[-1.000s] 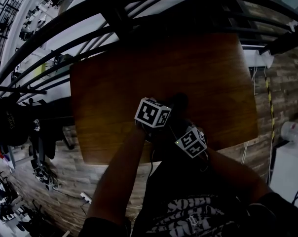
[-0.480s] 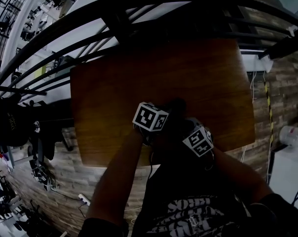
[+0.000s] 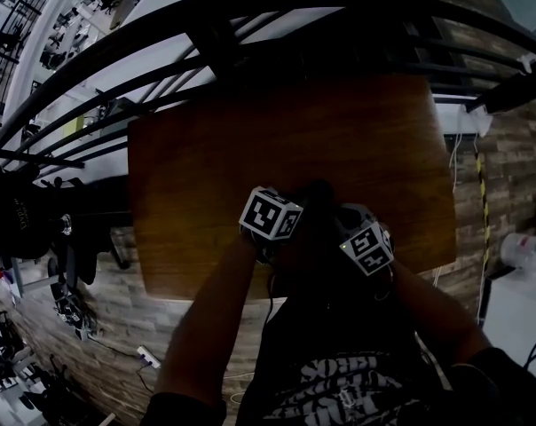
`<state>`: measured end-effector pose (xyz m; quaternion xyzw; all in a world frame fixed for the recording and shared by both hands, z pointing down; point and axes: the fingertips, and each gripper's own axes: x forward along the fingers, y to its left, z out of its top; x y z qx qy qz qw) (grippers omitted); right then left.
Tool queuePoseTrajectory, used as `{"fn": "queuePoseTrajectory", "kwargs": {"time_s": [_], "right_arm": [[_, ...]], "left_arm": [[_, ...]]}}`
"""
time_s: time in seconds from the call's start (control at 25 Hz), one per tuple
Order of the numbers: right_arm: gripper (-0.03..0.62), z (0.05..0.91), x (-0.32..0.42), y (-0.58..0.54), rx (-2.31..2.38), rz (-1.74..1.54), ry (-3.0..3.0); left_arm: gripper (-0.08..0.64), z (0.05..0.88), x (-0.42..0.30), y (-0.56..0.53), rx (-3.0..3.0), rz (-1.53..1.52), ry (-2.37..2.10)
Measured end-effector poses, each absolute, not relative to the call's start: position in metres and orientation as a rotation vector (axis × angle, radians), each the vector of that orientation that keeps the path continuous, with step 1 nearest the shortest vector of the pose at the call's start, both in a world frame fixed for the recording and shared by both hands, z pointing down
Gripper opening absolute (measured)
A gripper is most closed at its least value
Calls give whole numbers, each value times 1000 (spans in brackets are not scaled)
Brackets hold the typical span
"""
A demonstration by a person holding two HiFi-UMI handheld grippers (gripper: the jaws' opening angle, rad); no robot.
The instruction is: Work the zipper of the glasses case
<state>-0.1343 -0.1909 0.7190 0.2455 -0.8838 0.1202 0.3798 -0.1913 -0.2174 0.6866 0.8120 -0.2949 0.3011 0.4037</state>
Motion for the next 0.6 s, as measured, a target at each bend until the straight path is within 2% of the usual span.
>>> {"fn": "queuePoseTrajectory", "kwargs": {"time_s": [0.6], "right_arm": [[2,714,-127,-238,700,292,-2244]], "left_arm": [[5,686,-195,-215,2062,773,-752]]}}
